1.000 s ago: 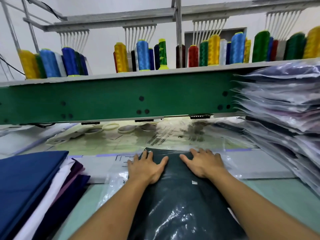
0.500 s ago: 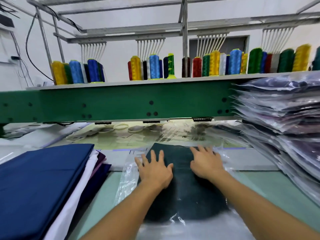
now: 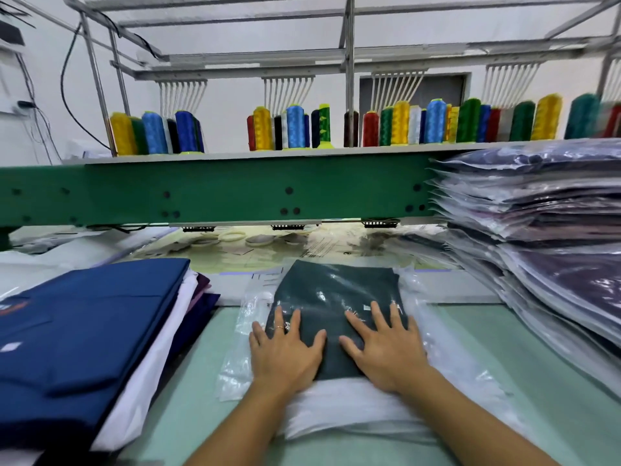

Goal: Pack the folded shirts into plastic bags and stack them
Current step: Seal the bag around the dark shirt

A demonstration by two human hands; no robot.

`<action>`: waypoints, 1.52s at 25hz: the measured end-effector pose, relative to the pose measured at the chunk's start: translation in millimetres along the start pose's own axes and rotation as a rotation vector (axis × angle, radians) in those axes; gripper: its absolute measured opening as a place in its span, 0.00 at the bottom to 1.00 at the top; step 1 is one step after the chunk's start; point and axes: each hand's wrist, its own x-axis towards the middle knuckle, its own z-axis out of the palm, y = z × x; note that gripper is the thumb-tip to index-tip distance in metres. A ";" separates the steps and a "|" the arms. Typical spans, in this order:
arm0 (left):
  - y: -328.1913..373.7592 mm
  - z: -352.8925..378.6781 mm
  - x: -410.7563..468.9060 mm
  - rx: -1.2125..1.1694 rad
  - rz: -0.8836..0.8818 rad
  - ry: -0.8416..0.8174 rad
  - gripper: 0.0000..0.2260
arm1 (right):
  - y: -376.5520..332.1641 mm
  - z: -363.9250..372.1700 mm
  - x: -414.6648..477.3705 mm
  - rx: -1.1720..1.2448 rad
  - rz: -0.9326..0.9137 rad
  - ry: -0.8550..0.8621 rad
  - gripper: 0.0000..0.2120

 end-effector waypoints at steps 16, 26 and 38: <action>-54.0 -46.6 -4.8 -0.266 -0.188 -0.022 0.29 | 20.7 -26.3 -16.3 0.039 0.016 0.391 0.24; -24.9 -68.9 -26.5 -1.271 -0.049 -0.285 0.16 | -35.0 -37.1 -37.2 0.449 -0.524 0.481 0.16; -15.1 -57.3 -28.0 -1.321 -0.138 -0.244 0.17 | -71.2 -38.1 -45.2 0.238 -0.745 0.876 0.10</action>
